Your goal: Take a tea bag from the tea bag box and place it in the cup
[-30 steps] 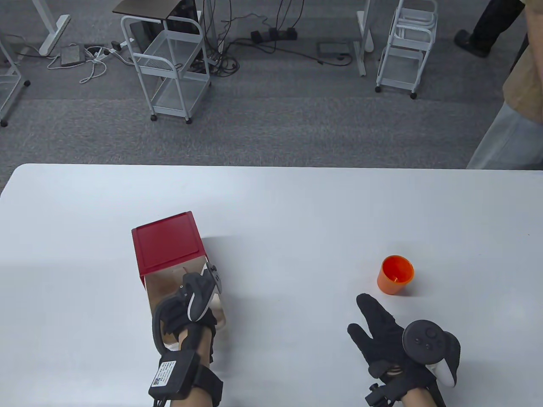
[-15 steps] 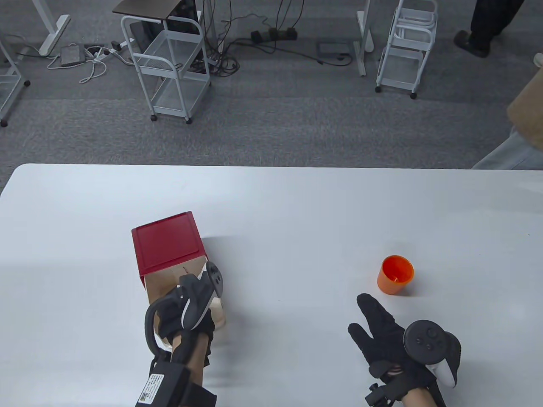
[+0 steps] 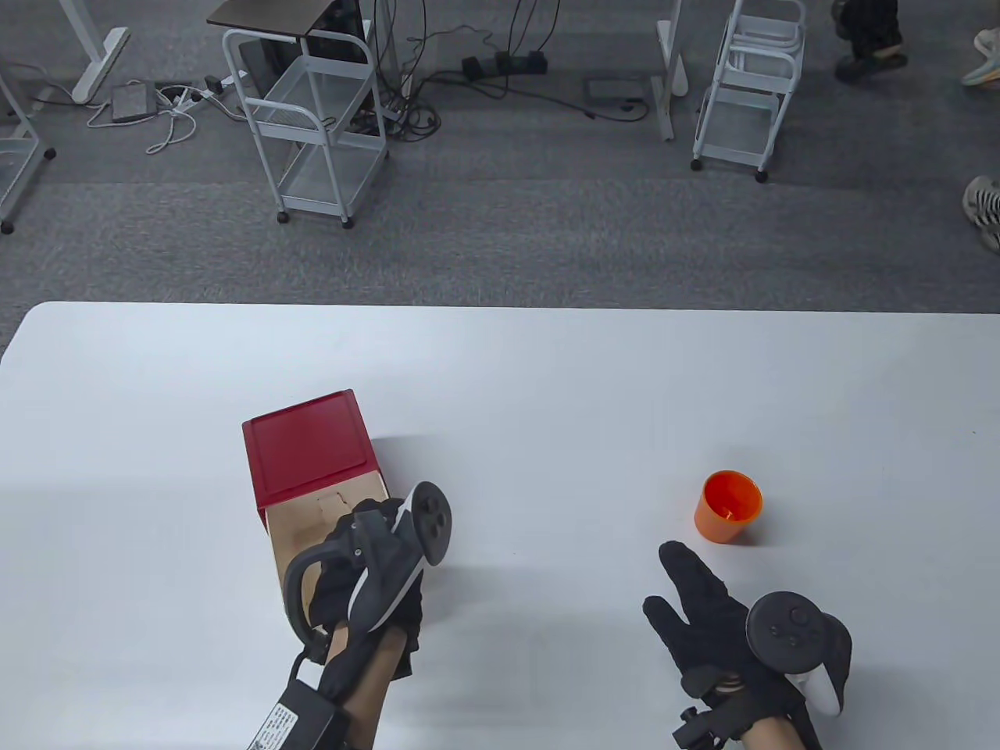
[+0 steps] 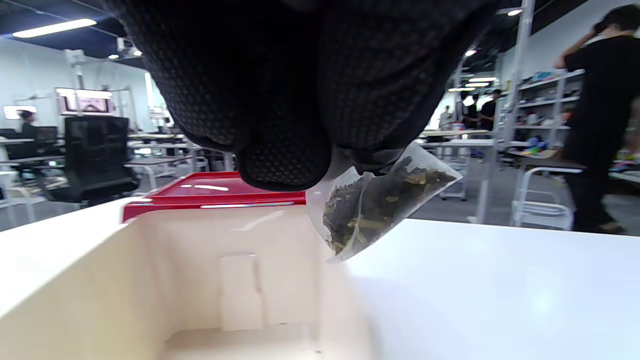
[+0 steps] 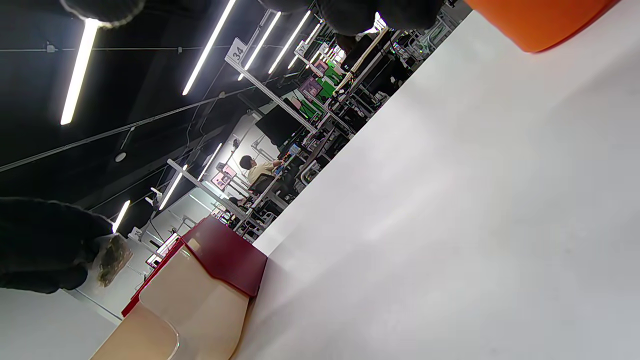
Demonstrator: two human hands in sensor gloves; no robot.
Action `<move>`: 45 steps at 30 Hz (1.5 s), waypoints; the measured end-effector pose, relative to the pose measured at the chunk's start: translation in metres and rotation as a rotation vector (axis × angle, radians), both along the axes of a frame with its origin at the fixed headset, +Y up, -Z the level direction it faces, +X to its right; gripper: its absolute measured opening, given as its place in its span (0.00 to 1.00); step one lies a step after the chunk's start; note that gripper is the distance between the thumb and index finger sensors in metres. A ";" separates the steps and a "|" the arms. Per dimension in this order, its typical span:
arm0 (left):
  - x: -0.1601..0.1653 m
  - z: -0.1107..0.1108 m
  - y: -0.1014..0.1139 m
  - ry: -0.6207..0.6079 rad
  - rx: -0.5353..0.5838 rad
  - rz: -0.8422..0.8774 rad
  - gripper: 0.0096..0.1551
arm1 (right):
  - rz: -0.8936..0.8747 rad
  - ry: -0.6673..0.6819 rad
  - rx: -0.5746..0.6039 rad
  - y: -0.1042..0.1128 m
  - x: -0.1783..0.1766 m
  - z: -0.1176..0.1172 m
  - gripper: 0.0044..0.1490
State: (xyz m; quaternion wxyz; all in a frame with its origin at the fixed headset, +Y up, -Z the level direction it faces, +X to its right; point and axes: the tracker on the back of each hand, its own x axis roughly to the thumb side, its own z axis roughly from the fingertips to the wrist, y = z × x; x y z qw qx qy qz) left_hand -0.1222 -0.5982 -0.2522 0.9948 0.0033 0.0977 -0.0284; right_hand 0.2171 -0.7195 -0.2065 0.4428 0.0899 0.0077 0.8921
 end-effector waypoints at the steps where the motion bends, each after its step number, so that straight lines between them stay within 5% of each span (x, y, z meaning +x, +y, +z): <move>1: 0.009 0.001 -0.001 -0.026 -0.004 0.004 0.20 | 0.000 -0.001 0.000 0.000 0.000 0.000 0.52; 12: 0.086 0.001 -0.022 -0.219 -0.066 0.068 0.20 | -0.003 -0.007 -0.007 0.000 0.001 0.000 0.52; 21: 0.131 0.004 -0.065 -0.319 -0.164 0.088 0.20 | -0.003 -0.008 -0.011 0.000 0.002 0.000 0.52; 34: 0.157 0.007 -0.131 -0.361 -0.289 -0.005 0.20 | -0.004 -0.009 -0.014 0.000 0.002 -0.001 0.52; 45: 0.156 0.010 -0.141 -0.389 -0.332 -0.049 0.22 | -0.004 -0.009 -0.011 0.000 0.002 -0.001 0.52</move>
